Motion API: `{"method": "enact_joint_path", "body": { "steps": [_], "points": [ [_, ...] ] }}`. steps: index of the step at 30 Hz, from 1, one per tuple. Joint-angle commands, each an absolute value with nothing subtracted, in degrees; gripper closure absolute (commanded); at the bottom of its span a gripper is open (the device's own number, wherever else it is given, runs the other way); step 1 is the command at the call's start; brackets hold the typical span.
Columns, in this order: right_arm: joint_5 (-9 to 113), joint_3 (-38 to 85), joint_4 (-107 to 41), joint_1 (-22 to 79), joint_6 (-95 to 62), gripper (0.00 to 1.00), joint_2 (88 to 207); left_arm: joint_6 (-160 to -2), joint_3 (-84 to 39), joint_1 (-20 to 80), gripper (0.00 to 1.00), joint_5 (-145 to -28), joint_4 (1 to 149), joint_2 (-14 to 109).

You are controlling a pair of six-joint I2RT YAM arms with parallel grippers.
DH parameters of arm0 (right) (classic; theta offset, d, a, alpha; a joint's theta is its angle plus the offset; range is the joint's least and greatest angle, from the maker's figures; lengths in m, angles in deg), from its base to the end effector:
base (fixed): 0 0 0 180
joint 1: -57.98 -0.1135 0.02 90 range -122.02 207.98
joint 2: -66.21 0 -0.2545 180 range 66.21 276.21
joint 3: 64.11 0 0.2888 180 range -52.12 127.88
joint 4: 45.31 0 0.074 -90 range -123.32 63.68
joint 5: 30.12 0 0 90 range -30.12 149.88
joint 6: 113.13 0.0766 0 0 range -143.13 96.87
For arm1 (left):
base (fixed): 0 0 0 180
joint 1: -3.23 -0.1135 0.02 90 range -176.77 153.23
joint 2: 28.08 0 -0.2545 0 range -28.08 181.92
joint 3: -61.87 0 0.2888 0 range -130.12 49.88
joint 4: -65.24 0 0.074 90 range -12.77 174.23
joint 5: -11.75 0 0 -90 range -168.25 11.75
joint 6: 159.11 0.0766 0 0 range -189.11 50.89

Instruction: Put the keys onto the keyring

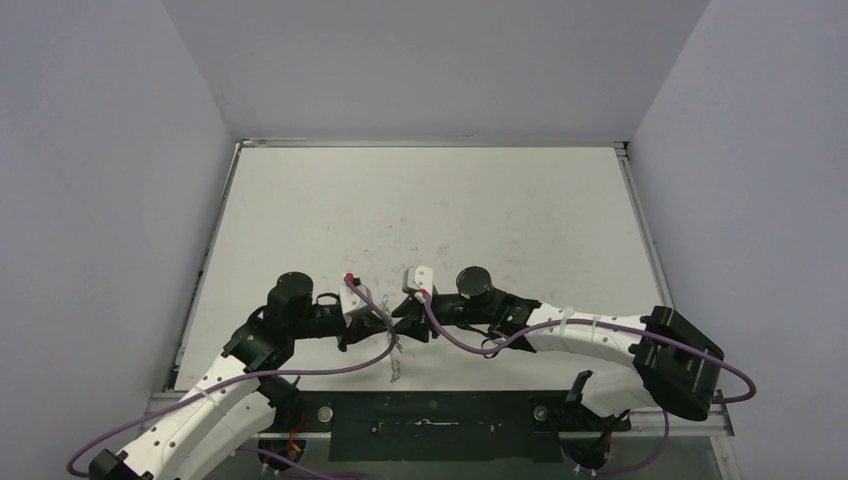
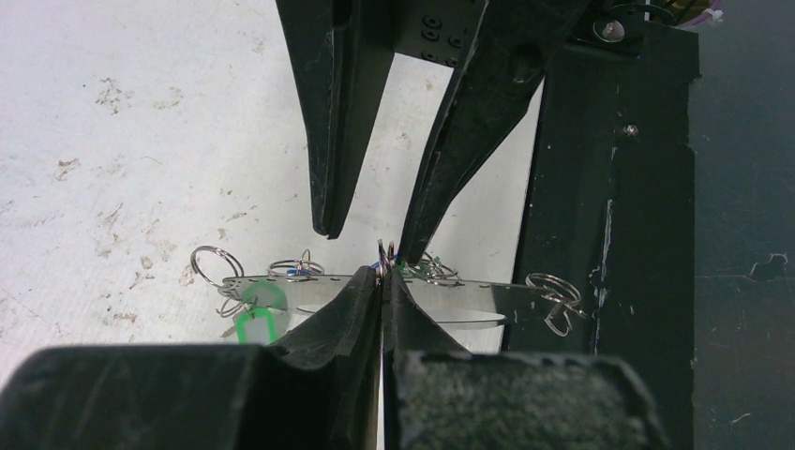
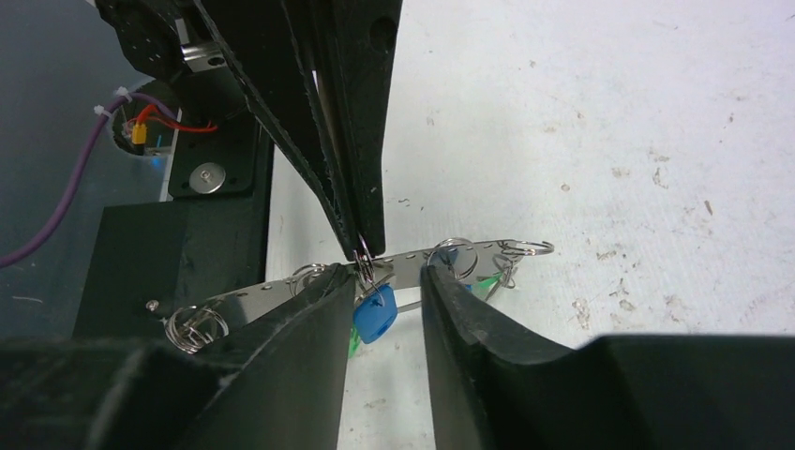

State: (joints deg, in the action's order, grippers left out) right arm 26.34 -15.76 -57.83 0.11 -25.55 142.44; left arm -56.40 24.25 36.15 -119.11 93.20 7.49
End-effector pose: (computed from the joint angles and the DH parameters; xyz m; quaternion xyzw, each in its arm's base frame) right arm 0.1490 0.3169 0.1891 -0.5337 0.5706 0.4732 0.4071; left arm 0.1577 -0.1618 0.2142 0.4787 0.6604 -0.3785 0.4376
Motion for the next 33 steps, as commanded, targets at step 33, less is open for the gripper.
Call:
{"method": "enact_joint_path", "body": {
  "steps": [33],
  "points": [
    [21.9,-11.9,-54.6,-0.7,-26.5,1.0,143.4,-56.7,23.8,36.4,1.0,-120.5,88.7,7.0]
  ]
}}
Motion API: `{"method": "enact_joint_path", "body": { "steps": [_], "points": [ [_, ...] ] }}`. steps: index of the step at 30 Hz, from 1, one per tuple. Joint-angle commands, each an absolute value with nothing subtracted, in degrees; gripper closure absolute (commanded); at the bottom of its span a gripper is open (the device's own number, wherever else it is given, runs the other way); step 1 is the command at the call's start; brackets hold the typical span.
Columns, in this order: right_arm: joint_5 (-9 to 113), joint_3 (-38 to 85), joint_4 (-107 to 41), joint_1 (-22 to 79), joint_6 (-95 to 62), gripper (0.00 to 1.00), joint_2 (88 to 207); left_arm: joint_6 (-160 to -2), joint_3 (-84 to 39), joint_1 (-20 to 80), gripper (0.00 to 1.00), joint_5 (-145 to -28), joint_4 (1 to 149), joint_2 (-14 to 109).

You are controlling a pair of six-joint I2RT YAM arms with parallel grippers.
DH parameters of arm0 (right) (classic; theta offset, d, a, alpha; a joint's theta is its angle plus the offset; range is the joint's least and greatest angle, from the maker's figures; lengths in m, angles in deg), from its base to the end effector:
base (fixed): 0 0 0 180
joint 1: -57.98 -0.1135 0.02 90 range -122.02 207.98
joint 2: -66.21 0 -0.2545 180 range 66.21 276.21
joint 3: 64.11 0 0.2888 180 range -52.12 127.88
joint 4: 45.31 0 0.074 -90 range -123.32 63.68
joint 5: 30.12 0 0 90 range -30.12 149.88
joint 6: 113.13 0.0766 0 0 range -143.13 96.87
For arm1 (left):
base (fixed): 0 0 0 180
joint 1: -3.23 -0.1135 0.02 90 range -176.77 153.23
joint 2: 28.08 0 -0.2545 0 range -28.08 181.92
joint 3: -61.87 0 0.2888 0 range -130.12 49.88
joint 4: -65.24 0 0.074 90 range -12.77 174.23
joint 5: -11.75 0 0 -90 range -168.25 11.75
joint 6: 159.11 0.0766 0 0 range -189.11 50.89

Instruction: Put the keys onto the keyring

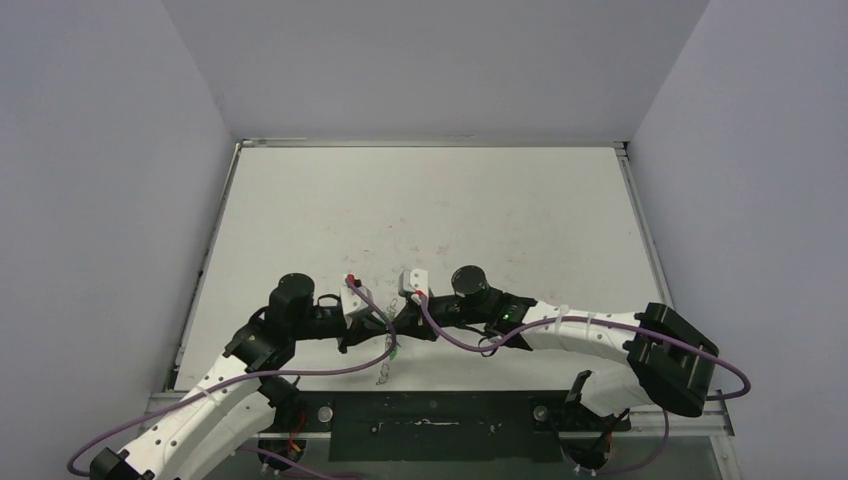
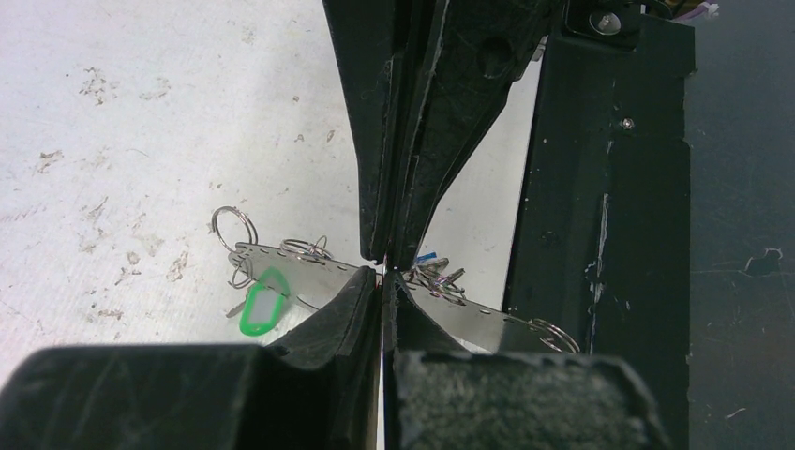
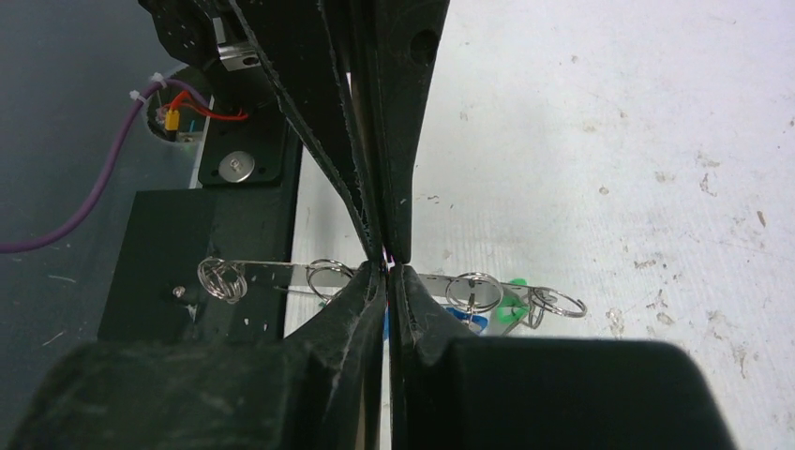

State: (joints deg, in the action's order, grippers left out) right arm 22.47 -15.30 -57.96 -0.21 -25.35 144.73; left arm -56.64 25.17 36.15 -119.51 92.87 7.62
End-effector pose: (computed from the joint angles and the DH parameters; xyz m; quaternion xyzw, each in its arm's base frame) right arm 0.1445 0.3212 0.1802 -0.5479 0.5624 0.4919 0.3762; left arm 0.1570 -0.1618 0.2081 0.4780 0.6633 -0.3823 0.4305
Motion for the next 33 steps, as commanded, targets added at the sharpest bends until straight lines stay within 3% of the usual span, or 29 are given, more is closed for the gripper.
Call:
{"method": "enact_joint_path", "body": {
  "steps": [1,4,6,19,27,33],
  "points": [
    [22.6,-11.3,-51.8,-0.6,-27.0,1.0,142.9,-56.6,23.7,36.3,0.97,-120.2,88.9,6.8],
    [24.7,-8.4,-41.9,-0.6,-28.8,1.0,141.6,-57.0,23.7,36.4,0.79,-118.5,88.8,5.9],
    [26.1,-6.1,-34.8,-0.6,-30.1,1.0,140.7,-58.4,23.9,36.3,0.74,-117.5,87.0,4.8],
    [28.7,3.3,-5.5,0.8,-32.0,1.0,135.7,-72.3,31.7,40.0,0.83,-114.6,59.0,6.8],
    [24.8,2.5,-3.0,4.6,-31.8,1.0,134.7,-66.7,35.3,54.3,0.82,-106.5,46.5,18.7],
    [23.6,2.0,-2.3,5.2,-32.6,1.0,134.0,-65.6,35.7,56.9,0.79,-105.5,40.2,25.3]
  ]
}}
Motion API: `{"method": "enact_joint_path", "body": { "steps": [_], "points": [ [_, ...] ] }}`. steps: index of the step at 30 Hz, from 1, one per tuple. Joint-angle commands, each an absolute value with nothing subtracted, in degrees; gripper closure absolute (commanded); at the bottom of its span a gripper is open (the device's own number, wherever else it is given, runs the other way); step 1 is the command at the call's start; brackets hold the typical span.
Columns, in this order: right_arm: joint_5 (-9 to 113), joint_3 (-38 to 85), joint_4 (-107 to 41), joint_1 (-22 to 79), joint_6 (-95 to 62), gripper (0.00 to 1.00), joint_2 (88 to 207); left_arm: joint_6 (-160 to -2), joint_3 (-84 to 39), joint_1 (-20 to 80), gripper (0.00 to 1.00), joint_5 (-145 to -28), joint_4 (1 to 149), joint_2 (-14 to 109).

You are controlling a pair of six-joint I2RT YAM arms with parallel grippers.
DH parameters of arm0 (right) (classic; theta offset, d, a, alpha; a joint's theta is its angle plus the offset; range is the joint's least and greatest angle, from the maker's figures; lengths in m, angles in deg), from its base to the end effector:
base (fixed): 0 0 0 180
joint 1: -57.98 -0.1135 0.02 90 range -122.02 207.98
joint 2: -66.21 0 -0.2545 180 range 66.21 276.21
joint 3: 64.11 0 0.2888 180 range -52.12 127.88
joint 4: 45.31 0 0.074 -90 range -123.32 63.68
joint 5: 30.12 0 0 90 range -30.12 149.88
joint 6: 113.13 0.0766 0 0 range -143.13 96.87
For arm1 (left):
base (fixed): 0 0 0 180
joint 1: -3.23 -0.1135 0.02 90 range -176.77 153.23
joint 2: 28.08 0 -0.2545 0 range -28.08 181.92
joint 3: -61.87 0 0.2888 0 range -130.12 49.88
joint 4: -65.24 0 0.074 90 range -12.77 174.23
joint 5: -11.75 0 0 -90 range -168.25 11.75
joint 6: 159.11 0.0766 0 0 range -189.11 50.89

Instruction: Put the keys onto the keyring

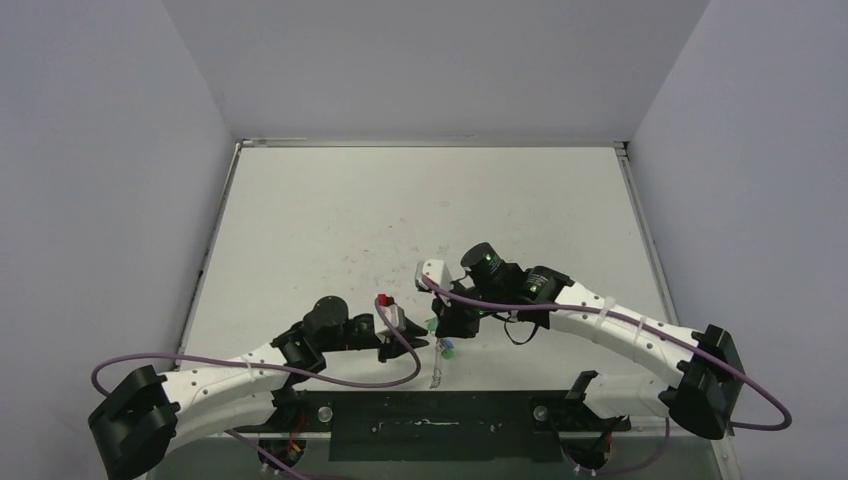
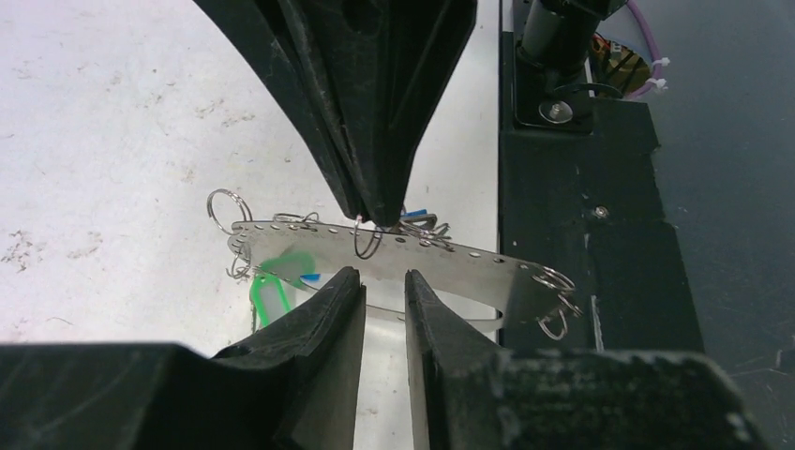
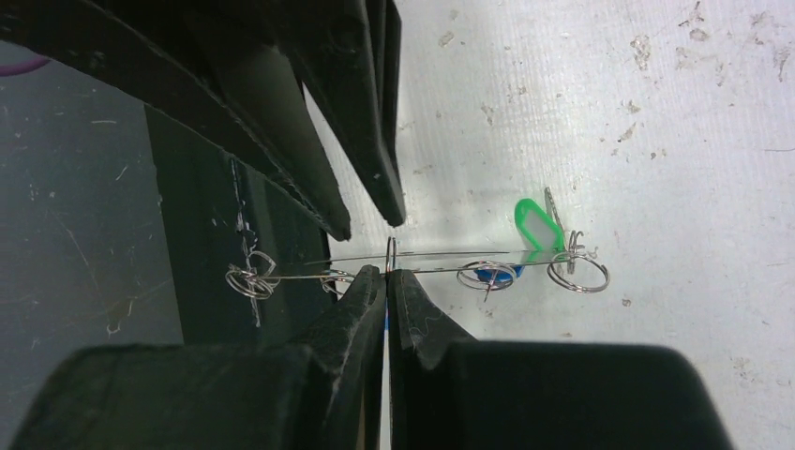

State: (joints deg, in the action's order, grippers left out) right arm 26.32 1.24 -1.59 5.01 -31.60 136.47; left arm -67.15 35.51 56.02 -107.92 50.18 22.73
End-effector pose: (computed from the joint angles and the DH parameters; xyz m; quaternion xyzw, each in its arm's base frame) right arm 0.1546 0.2753 0.2249 -0.5452 0.7179 0.3780 0.2107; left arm 0.1275 -0.2306 0.1683 0.4860 0.5785 -0.4447 0.4810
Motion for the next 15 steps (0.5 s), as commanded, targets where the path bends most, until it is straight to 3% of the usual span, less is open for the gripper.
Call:
{"method": "enact_joint_path", "body": {
  "steps": [1,11,15],
  "points": [
    [23.6,2.0,-2.1,5.2,-32.7,1.0,134.0,-65.5,35.7,57.0,0.78,-105.3,39.4,26.2],
    [22.3,2.5,-1.5,5.2,-33.5,1.0,134.9,-65.0,34.8,57.7,0.78,-103.8,35.7,30.1],
    [22.3,2.9,-1.5,5.2,-33.5,1.0,135.4,-65.0,34.4,57.9,0.83,-105.9,35.3,31.4]
  ]
}}
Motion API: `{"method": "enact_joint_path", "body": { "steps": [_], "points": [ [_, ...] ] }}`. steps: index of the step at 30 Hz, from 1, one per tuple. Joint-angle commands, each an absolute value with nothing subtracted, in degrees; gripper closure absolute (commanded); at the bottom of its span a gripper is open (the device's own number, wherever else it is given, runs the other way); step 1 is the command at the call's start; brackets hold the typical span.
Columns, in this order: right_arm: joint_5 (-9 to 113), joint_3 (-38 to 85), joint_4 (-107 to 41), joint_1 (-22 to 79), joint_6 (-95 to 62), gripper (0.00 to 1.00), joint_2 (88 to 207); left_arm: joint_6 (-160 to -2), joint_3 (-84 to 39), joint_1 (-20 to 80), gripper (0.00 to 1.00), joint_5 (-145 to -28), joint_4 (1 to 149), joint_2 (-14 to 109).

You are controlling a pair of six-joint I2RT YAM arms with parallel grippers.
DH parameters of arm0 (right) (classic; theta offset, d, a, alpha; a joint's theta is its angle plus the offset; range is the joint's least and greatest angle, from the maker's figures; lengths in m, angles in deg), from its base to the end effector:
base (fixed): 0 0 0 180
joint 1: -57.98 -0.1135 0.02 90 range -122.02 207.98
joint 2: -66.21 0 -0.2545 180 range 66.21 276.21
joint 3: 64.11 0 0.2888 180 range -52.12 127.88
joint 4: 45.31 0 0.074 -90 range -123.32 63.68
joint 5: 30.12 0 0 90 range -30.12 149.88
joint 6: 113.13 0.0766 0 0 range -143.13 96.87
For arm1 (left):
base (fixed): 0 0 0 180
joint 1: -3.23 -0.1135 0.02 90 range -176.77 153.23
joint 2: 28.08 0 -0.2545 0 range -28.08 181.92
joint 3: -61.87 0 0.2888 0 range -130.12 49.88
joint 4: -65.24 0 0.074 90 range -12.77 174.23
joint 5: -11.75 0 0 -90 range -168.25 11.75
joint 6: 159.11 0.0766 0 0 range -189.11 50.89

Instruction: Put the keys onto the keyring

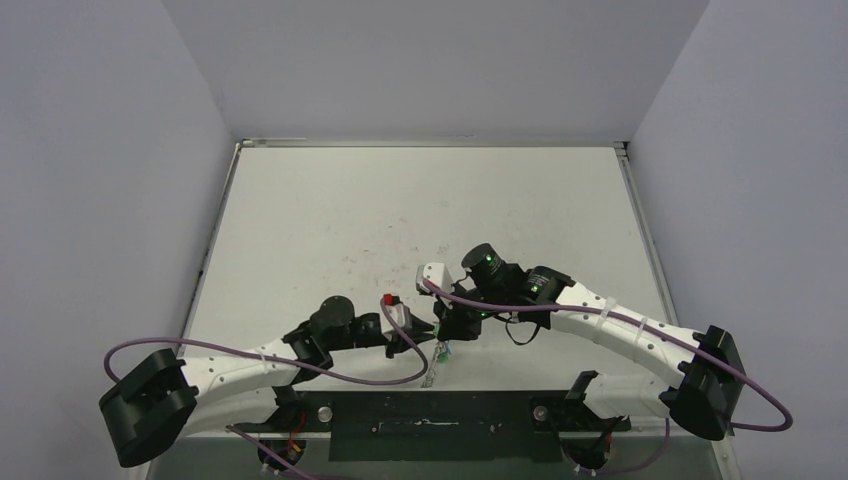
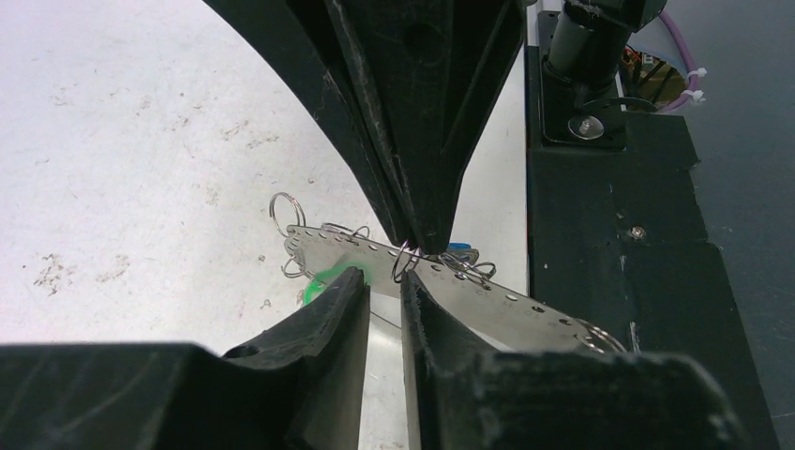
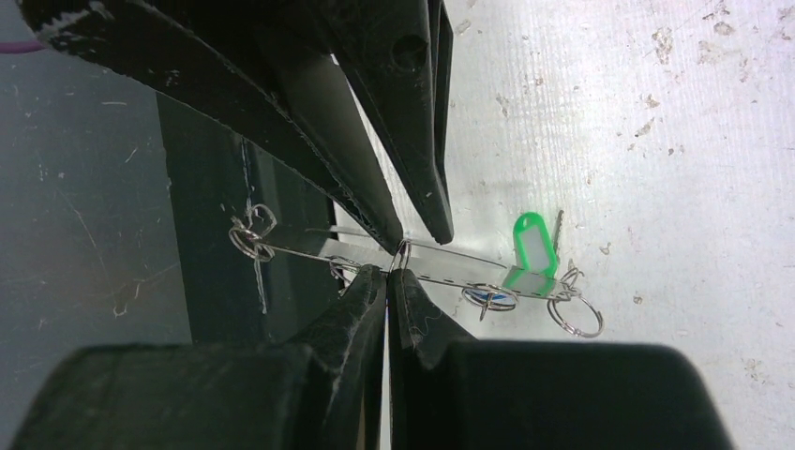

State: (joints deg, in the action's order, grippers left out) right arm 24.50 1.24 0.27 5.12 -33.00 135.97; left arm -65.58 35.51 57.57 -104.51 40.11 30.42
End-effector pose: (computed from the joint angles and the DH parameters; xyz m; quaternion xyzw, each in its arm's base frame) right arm 0.1504 0.2720 0.2256 -0.5547 0.7103 0.3851 0.1986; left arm 0.1317 -0.2417 0.1594 0.4846 0.5656 -0.4305 0.5098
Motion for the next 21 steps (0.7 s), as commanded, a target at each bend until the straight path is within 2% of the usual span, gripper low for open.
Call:
{"method": "enact_joint_path", "body": {
  "steps": [1,15,16,19,21],
  "points": [
    [22.3,2.9,-1.5,5.2,-33.5,1.0,135.5,-65.0,34.3,57.9,0.84,-106.5,35.2,31.6],
    [22.9,3.6,-0.8,5.2,-33.9,1.0,136.5,-65.3,33.5,58.8,0.85,-110.1,32.6,33.8],
    [23.0,3.6,-0.8,5.2,-33.9,1.0,136.6,-65.3,33.5,58.9,0.86,-110.3,32.4,33.7],
    [23.2,3.9,-0.9,5.2,-33.7,1.0,136.8,-65.4,33.4,58.9,0.99,-112.2,32.3,34.1],
    [23.7,4.3,-0.8,5.2,-33.4,1.0,137.1,-66.0,33.5,58.9,1.0,-112.7,32.1,34.4]
  ]
}}
